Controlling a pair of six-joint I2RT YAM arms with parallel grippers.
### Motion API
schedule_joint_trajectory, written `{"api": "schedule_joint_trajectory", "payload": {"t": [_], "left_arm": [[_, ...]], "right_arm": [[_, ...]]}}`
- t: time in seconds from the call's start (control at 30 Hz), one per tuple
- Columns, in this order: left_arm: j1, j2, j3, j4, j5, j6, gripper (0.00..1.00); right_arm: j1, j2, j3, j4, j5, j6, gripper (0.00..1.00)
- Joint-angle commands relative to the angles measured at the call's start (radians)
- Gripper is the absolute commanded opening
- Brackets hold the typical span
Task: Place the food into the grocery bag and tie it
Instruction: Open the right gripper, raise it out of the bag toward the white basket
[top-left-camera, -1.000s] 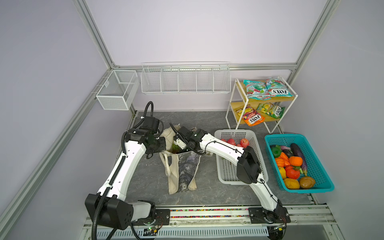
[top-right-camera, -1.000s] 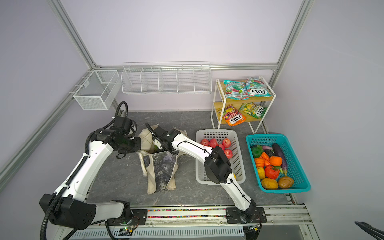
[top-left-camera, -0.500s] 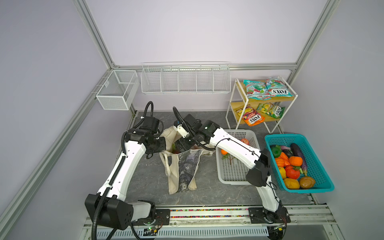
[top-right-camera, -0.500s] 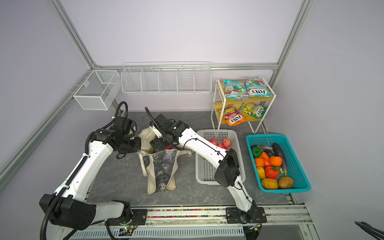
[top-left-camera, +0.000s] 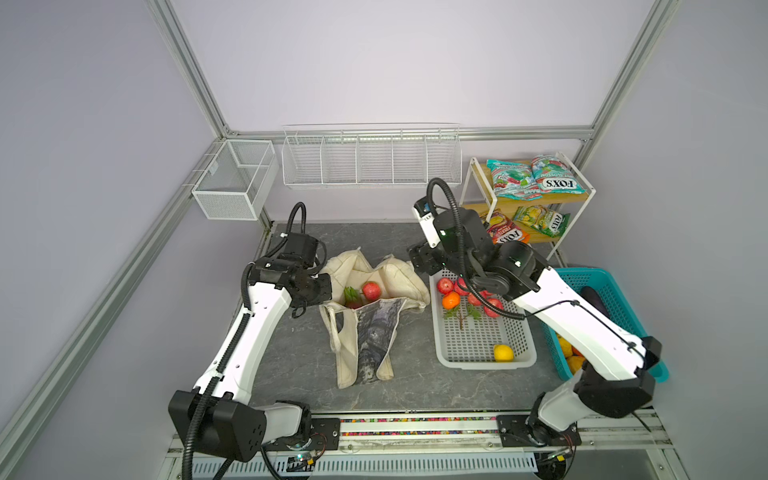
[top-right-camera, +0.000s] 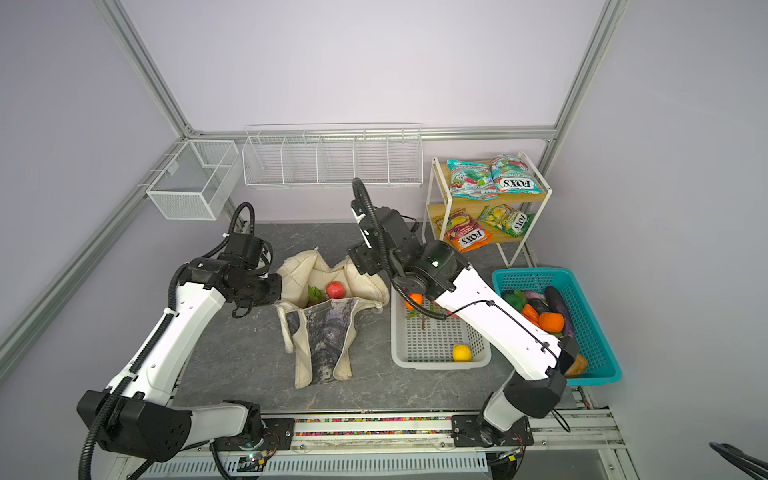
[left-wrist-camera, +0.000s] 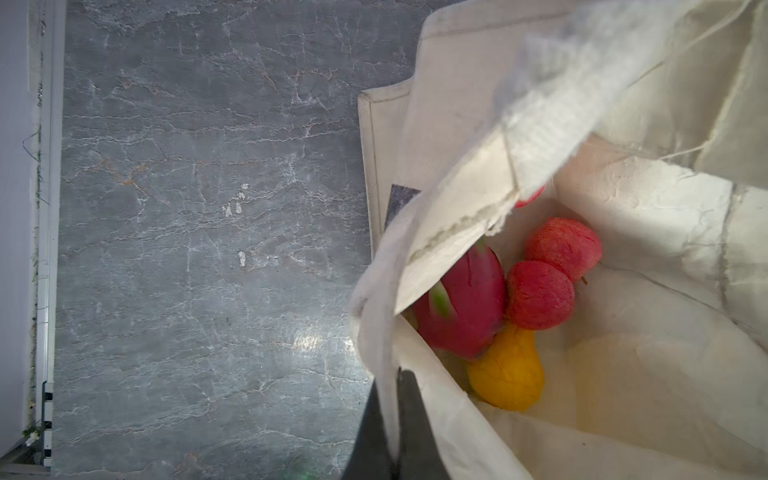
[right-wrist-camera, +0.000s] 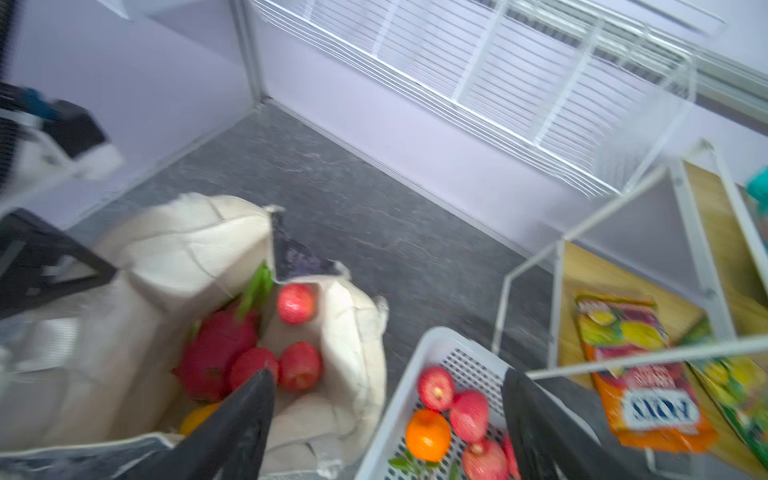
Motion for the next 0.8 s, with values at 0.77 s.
{"api": "schedule_joint_trajectory", "payload": {"t": [0.77], "left_arm": [[0.004,-0.009,0.019,0.017,0.044,-0.026,0.00]], "right_arm": [[-0.568,-0.223,-0.834,0.143,-0.239,1.437,0.82]]}}
